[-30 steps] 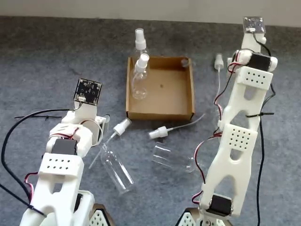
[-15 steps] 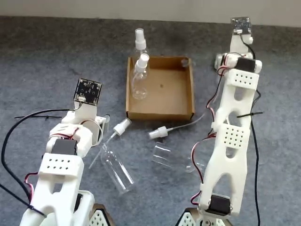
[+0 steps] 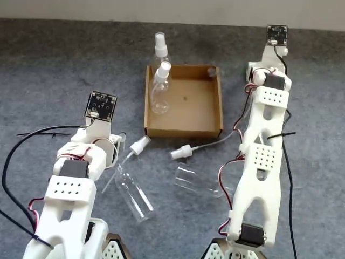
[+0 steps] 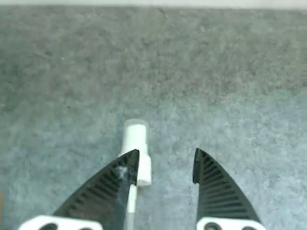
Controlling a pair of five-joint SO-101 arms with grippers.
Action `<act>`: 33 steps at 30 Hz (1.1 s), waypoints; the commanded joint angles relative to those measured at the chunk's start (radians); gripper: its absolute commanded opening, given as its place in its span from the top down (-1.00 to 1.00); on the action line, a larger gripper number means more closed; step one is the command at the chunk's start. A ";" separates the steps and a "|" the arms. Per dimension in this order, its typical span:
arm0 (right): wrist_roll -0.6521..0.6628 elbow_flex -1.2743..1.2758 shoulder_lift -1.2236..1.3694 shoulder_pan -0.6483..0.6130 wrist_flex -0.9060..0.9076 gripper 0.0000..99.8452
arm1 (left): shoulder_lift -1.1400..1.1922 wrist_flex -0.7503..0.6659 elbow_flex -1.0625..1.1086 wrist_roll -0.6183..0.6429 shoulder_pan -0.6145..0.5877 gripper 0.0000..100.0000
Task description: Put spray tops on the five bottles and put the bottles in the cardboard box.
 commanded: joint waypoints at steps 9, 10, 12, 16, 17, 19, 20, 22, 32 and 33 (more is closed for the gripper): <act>-0.015 -0.053 -0.022 -0.033 -0.036 0.70 | -0.019 -0.017 0.028 0.011 -0.004 0.61; -0.014 -0.053 -0.022 -0.038 -0.041 0.70 | -0.019 -0.017 0.039 0.011 -0.015 0.61; -0.014 -0.053 -0.022 -0.050 -0.041 0.70 | -0.019 -0.017 0.058 0.012 -0.039 0.61; -0.014 -0.053 -0.022 -0.054 -0.042 0.70 | -0.019 -0.017 0.062 0.012 -0.104 0.61; -0.014 -0.053 -0.022 -0.054 -0.044 0.70 | -0.019 -0.017 0.059 0.012 -0.117 0.61; -0.012 -0.050 -0.021 -0.053 -0.076 0.70 | -0.019 -0.017 0.058 0.012 -0.137 0.61; -0.012 -0.050 -0.019 -0.051 -0.091 0.70 | -0.019 -0.017 0.058 0.012 -0.140 0.61; -0.012 -0.050 -0.013 -0.044 -0.102 0.70 | -0.019 -0.017 0.064 0.012 -0.142 0.61; -0.012 -0.051 0.079 -0.036 -0.168 0.70 | -0.019 -0.017 0.065 0.012 -0.143 0.61; -0.012 -0.051 0.088 -0.036 -0.170 0.70 | -0.019 -0.017 0.065 0.012 -0.143 0.61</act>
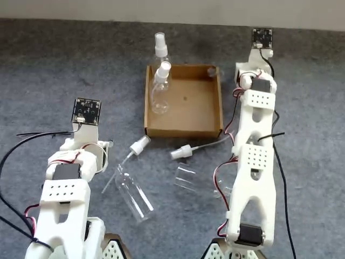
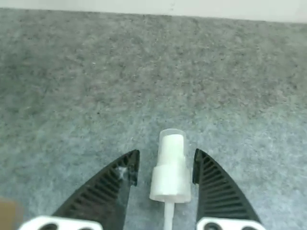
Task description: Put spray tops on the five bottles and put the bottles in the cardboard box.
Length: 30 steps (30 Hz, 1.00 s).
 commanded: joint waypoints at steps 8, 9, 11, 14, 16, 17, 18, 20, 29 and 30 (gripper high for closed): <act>-0.002 -0.051 0.038 0.013 -0.030 0.72 | -0.019 -0.018 -0.007 0.012 -0.010 0.61; -0.002 -0.051 0.041 0.015 -0.030 0.76 | -0.019 -0.018 -0.007 0.012 -0.010 0.61; -0.002 -0.051 0.039 0.021 -0.030 0.89 | -0.019 -0.026 -0.005 0.012 -0.008 0.61; -0.002 -0.059 0.035 0.030 -0.007 0.98 | -0.018 -0.038 -0.004 0.012 -0.008 0.61; -0.002 -0.065 0.030 0.036 0.053 0.99 | -0.018 -0.038 -0.004 0.012 -0.008 0.61; -0.003 -0.088 0.021 0.036 0.077 0.99 | -0.016 -0.038 -0.004 0.012 -0.008 0.61; -0.006 -0.113 0.007 0.038 0.104 0.99 | -0.015 -0.038 -0.004 0.012 -0.008 0.61; -0.008 -0.154 -0.024 0.039 0.171 0.99 | -0.015 -0.038 -0.004 0.012 -0.007 0.61; -0.003 -0.179 -0.358 0.018 0.558 0.99 | -0.019 -0.035 -0.012 0.011 -0.008 0.61; -0.003 -0.179 -0.397 0.016 0.599 0.99 | -0.019 -0.034 -0.013 0.011 -0.008 0.61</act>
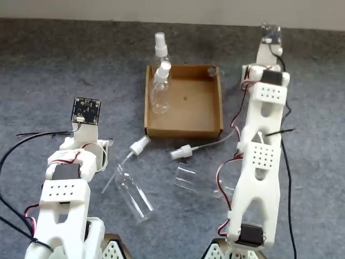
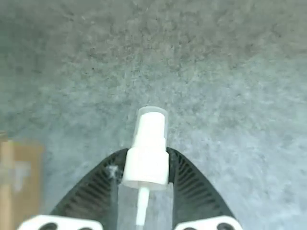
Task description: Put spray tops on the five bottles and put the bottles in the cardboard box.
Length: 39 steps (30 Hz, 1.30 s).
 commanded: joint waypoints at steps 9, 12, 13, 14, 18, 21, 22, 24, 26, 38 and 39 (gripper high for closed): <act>0.002 -0.134 -0.532 -0.025 0.429 0.99 | -0.019 0.061 -0.077 -0.006 -0.016 0.61; -0.002 -0.131 -0.615 -0.035 0.438 0.99 | -0.019 0.198 -0.176 -0.058 -0.016 0.61; -0.003 -0.119 -0.639 -0.044 0.440 0.99 | -0.019 0.239 -0.211 -0.072 -0.018 0.61; -0.005 -0.087 -0.665 -0.056 0.440 0.99 | -0.019 0.276 -0.243 -0.087 -0.028 0.61; -0.005 0.240 -0.857 -0.127 0.440 0.99 | -0.019 0.382 -0.369 -0.133 -0.101 0.61; 0.000 0.593 -1.059 -0.214 0.438 0.99 | -0.019 0.445 -0.461 -0.183 -0.174 0.61; 0.000 0.699 -1.127 -0.248 0.437 0.99 | -0.019 0.465 -0.489 -0.203 -0.199 0.61; 0.002 0.901 -1.257 -0.311 0.437 0.99 | -0.019 0.499 -0.535 -0.242 -0.231 0.60; 0.014 1.070 -1.379 -0.343 0.435 0.99 | -0.019 0.539 -0.570 -0.275 -0.246 0.60; 0.427 1.679 -1.696 0.019 0.430 0.99 | -0.021 0.707 -0.631 -0.321 -0.240 0.60; 0.414 1.679 -1.710 0.022 0.430 0.99 | -0.021 0.707 -0.631 -0.321 -0.242 0.60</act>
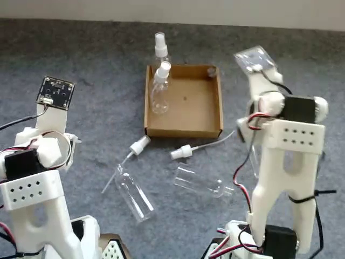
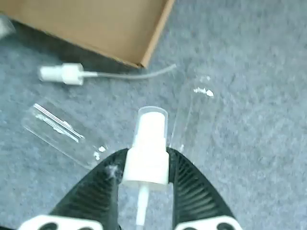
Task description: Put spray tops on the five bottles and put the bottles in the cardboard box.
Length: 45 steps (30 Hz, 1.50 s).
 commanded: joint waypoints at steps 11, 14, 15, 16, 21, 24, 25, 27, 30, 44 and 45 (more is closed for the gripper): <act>-0.338 -0.127 -0.085 -0.723 -0.093 0.99 | -0.012 -0.020 -0.119 -0.180 -0.367 0.60; -0.393 -0.073 0.033 -0.869 -0.232 0.99 | -0.010 -0.078 -0.131 -0.221 -0.452 0.60; -0.405 -0.058 0.079 -0.918 -0.286 0.99 | -0.008 -0.100 -0.131 -0.230 -0.472 0.60; -0.408 -0.051 0.125 -0.961 -0.326 0.99 | -0.008 -0.117 -0.128 -0.239 -0.490 0.60; -0.400 -0.058 0.321 -1.079 -0.443 0.99 | -0.010 -0.198 -0.051 -0.278 -0.559 0.60; -0.402 -0.111 0.426 -1.069 -0.572 0.99 | -0.016 -0.242 0.013 -0.278 -0.588 0.60; -0.404 -0.130 0.460 -1.058 -0.602 0.99 | -0.016 -0.259 0.027 -0.278 -0.601 0.60; -0.404 -0.170 0.524 -1.038 -0.654 0.99 | -0.013 -0.287 0.047 -0.278 -0.621 0.60; -0.404 -0.232 0.605 -1.013 -0.723 0.99 | -0.016 -0.288 0.058 -0.276 -0.639 0.60; -0.400 -0.478 0.788 -1.032 -0.610 0.52 | -0.018 -0.288 0.068 -0.276 -0.641 0.60; -0.400 -0.518 0.789 -1.029 -0.553 0.52 | -0.018 -0.288 0.068 -0.276 -0.641 0.60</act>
